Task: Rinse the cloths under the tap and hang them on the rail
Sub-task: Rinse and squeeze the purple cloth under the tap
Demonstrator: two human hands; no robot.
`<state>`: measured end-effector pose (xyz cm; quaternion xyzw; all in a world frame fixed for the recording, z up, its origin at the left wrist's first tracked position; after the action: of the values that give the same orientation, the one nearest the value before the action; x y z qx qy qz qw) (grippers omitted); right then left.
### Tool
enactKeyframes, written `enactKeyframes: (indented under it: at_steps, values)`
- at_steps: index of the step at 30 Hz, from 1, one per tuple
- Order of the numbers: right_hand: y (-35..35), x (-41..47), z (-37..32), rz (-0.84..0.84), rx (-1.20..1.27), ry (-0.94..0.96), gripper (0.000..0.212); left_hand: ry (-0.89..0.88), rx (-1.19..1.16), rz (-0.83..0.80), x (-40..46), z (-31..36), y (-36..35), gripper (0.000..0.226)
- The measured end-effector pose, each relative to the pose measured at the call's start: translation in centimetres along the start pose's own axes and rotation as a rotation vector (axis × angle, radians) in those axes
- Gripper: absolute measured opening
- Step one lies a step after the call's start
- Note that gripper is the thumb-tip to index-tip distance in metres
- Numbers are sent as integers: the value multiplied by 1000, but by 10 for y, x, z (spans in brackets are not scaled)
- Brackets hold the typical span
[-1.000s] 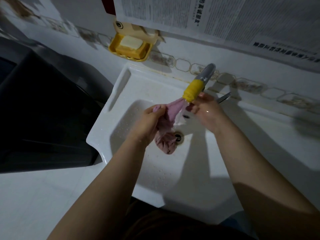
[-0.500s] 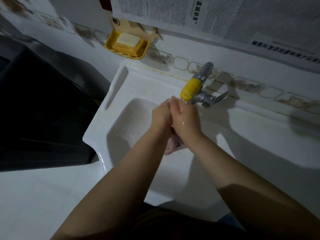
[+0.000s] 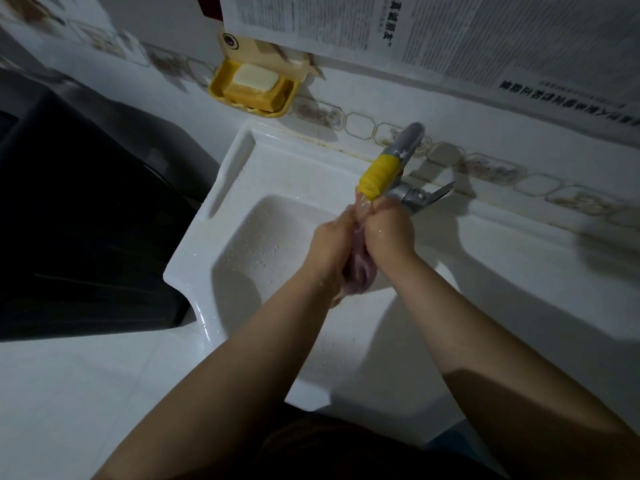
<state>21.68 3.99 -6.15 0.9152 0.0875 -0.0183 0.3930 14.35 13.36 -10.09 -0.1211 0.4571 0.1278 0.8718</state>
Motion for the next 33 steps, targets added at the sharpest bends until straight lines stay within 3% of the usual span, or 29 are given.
enactKeyframes:
  at_steps: [2, 5, 8, 11, 14, 16, 19, 21, 23, 25, 28, 31, 33]
  values:
    - [5, 1, 9, 103, 287, -35, 38, -50, 92, 28, 7, -1, 18, 47]
    - [0, -2, 25, 116, 695, -119, 34, -79, 71, -72, 6, -4, 35, 28]
    - [-9, -5, 30, 11, 772, -102, 25, -27, 50, -241, 2, -10, 31, 26]
    - [-6, -7, 30, 22, 830, -107, 25, 31, -19, -321, -2, -10, 26, 26]
    - [7, -7, 21, 52, 734, -83, 26, 74, -248, -327, -2, -5, 22, 42]
    - [3, -18, -3, -2, 576, 28, 33, 78, -326, -279, 3, -5, 17, 42]
    - [-20, -40, -42, -87, 223, 238, 48, 61, -313, -97, 8, -11, 15, 37]
    - [-15, -27, -33, -17, 57, 157, 46, 42, -253, -82, 1, -11, 1, 40]
    - [4, -10, -14, 88, 31, 23, 43, 50, -214, -89, -5, -11, -12, 40]
    - [11, -13, -19, 150, 35, 58, 43, 49, -148, -54, 1, -10, -8, 39]
    - [1, -39, -43, 144, 5, 222, 44, 1, -104, -76, 13, -3, -1, 37]
    - [3, -18, -9, 93, -110, 82, 38, 6, 43, -125, 6, -3, -5, 47]
    - [10, -2, 12, 79, 119, 3, 23, -62, 223, -161, 3, 3, -6, 49]
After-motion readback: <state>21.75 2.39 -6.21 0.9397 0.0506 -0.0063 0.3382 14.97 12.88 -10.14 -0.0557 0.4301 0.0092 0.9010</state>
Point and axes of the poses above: each hand's wrist, its own x-axis towards the middle knuckle, its own y-axis out of the back of the hand, z = x × y, the point moved 10 cm from there along x, towards the middle knuckle, and after that the axes turned 11 degrees about y, right-handed, at the moved point
